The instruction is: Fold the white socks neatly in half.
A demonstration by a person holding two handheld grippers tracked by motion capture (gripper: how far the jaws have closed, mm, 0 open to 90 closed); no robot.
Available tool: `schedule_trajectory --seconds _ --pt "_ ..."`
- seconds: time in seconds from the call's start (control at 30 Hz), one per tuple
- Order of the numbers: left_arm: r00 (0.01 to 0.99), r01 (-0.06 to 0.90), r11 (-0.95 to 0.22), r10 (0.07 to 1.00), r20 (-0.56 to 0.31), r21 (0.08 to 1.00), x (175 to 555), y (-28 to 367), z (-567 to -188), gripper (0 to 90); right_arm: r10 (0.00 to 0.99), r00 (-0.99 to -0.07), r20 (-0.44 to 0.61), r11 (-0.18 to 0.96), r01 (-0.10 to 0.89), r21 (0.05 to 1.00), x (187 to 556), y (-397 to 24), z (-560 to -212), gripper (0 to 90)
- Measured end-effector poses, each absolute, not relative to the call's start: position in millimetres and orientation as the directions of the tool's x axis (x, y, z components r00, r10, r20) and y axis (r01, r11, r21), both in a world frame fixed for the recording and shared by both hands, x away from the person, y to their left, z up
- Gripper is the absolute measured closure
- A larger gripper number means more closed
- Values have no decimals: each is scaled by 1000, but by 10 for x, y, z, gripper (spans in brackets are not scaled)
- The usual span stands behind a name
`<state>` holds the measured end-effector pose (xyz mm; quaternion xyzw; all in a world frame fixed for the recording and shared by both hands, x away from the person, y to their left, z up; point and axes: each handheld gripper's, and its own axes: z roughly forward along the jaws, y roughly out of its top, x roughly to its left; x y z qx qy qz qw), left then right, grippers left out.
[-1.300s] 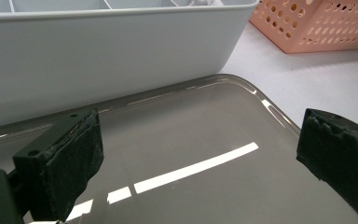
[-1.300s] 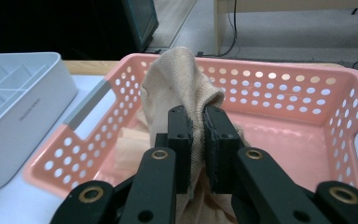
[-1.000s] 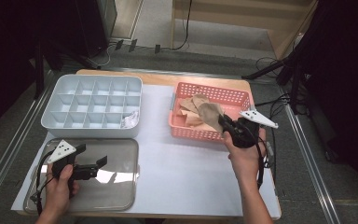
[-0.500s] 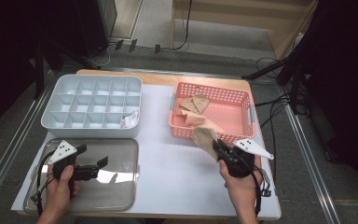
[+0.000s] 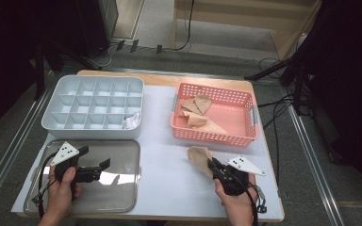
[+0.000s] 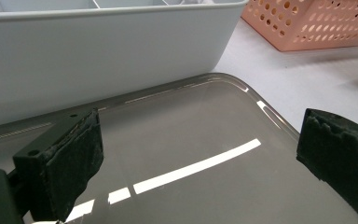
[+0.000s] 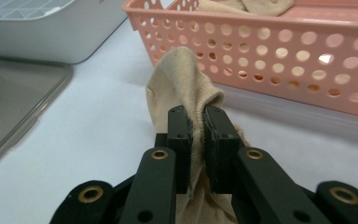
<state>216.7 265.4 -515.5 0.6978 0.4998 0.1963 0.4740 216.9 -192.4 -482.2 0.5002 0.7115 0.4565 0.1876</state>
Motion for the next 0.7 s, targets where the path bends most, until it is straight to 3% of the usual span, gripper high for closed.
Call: schedule_trajectory --seconds 0.27,0.43,0.7 --pt "423 509 -48 883 -202 859 2165 2657 -5151 8 877 -434 206 81 555 828 2133 -1922 -4916 797" --pt "427 512 -56 882 -198 857 2164 2652 -5150 8 859 -454 237 61 550 833 2136 -1952 -4932 483" --pt "422 509 -50 884 -199 859 2158 2658 -5147 8 867 -444 225 45 519 853 2208 -1955 -4744 320"
